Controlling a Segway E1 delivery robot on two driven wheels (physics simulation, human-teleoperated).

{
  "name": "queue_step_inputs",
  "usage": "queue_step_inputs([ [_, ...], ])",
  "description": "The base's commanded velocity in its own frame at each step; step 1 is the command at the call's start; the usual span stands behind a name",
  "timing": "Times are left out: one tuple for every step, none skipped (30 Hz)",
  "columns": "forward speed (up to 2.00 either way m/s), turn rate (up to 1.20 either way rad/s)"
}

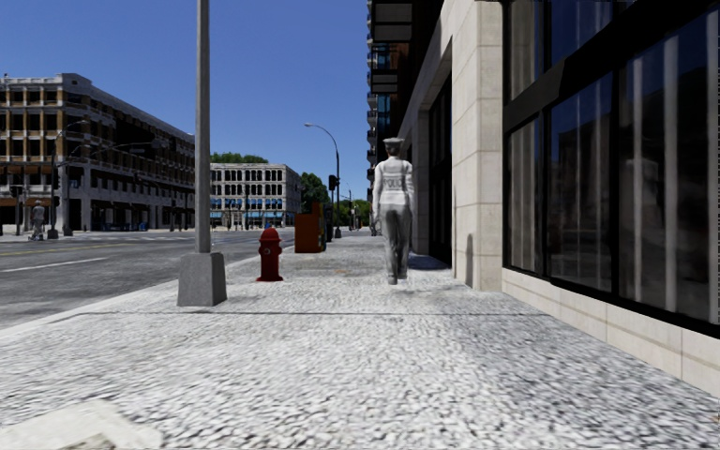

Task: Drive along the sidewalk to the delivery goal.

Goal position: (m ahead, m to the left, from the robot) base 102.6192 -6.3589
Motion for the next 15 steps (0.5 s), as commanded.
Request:
queue_step_inputs([
  [2.0,0.0],
  [2.0,0.0],
  [1.94,0.0],
  [1.89,0.0],
  [1.83,0.0],
  [1.83,0.0],
  [1.86,0.0],
  [2.0,0.0],
  [1.85,0.0],
  [1.85,0.0],
  [1.68,0.0],
  [1.71,0.0],
  [1.72,0.0],
  [1.72,0.0],
  [1.72,0.0],
])
